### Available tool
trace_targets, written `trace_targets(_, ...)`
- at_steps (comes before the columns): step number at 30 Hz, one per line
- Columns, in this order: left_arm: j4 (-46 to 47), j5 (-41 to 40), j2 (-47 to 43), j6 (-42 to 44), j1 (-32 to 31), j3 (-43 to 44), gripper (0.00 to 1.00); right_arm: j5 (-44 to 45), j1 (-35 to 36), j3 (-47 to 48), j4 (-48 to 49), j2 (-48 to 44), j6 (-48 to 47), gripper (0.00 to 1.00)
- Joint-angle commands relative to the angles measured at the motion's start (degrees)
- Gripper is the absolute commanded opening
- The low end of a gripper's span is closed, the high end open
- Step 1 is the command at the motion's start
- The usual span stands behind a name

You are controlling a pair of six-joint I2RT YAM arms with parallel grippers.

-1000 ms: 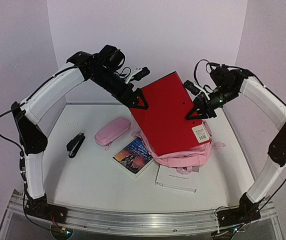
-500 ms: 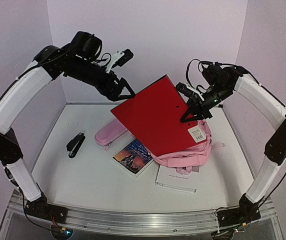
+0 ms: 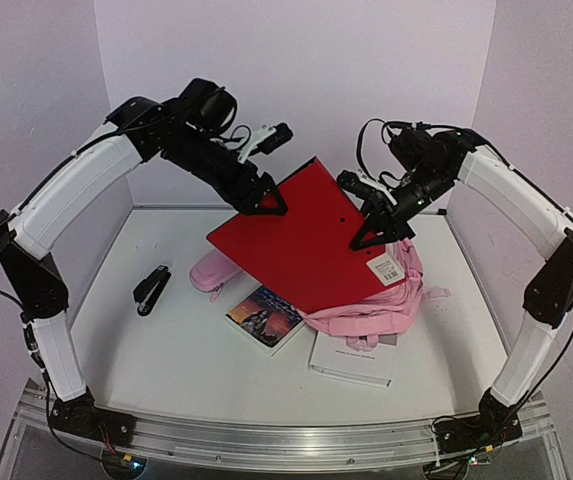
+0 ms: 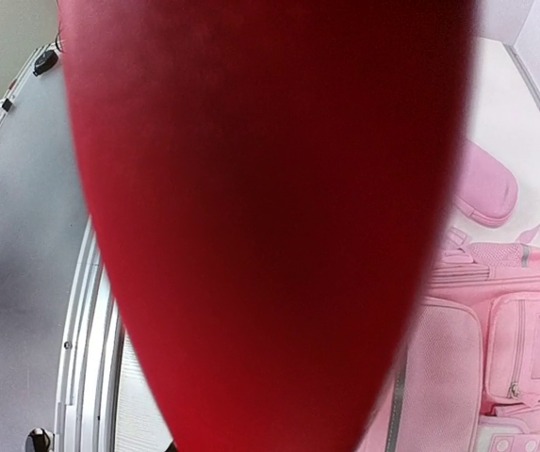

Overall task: Pack the student bag
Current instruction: Pick up the files at the corner of the board.

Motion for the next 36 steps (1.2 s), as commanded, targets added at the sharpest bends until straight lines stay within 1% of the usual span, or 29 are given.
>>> trace_targets(1,-4.7,3.9,1.8,2.9,-1.2,4.2,0.65,-2.6,2.8,-0.3,-11.9,1.6,-1.4,0.00)
trace_targets(5,-9.3,3.8,4.1,6.0,-1.4,6.8,0.51,-2.3,3.2,-0.1,-11.9,1.6,-2.3,0.00)
trace_targets(7,-11.6,4.0,5.2,6.9,-1.5,8.0,0.41,-2.0,3.2,0.2,-11.9,1.8,-2.4,0.00)
trace_targets(8,-11.9,4.1,5.2,7.0,-1.6,7.8,0.35,-1.9,3.3,0.5,-11.9,2.0,-2.1,0.03)
trace_targets(11,-11.0,4.3,4.2,6.3,-1.5,6.7,0.21,-1.2,3.2,2.3,-11.9,3.0,0.1,0.23)
trace_targets(16,-7.4,4.1,1.5,3.2,-1.5,5.2,0.01,-1.5,1.5,7.9,-11.9,5.7,5.3,0.49)
trace_targets(18,-3.6,3.5,-1.1,1.2,-1.3,3.0,0.00,-2.6,-0.2,11.3,-11.9,6.9,7.5,0.63)
trace_targets(19,-1.4,3.1,-2.3,-0.1,-1.0,1.2,0.00,-3.4,-1.2,13.3,-11.9,7.6,8.7,0.71)
trace_targets(20,1.1,2.7,-3.9,-1.7,-0.5,-0.3,0.00,-4.1,-2.5,15.2,-11.9,8.3,9.7,0.77)
trace_targets(22,8.0,1.5,-7.9,-5.9,0.7,-5.1,0.00,-5.4,-5.3,18.5,-11.8,9.4,11.5,0.91)
trace_targets(23,12.0,1.0,-10.1,-8.7,1.8,-8.0,0.00,-5.8,-6.7,19.9,-11.8,9.8,12.4,0.96)
trace_targets(25,20.6,-1.7,-15.0,-13.1,3.2,-14.4,0.00,-5.3,-8.9,21.2,-11.5,9.9,12.5,0.98)
trace_targets(27,26.7,-4.7,-18.4,-16.7,4.2,-19.9,0.00,-2.7,-10.1,19.4,-11.3,9.2,10.8,0.98)
trace_targets(29,30.7,-7.6,-20.6,-20.7,5.0,-23.7,0.00,0.8,-10.3,14.5,-11.2,7.3,6.4,0.98)
trace_targets(31,34.0,-10.0,-22.3,-25.6,5.4,-26.9,0.00,3.9,-10.3,7.0,-9.4,4.0,1.9,0.98)
trace_targets(33,36.0,-11.6,-23.1,-29.9,5.5,-29.8,0.00,6.6,-10.1,-1.2,-5.6,1.0,0.8,0.98)
trace_targets(36,38.6,-13.3,-24.0,-36.2,5.6,-33.8,0.00,9.0,-9.1,-9.4,-2.1,-1.3,-0.7,0.98)
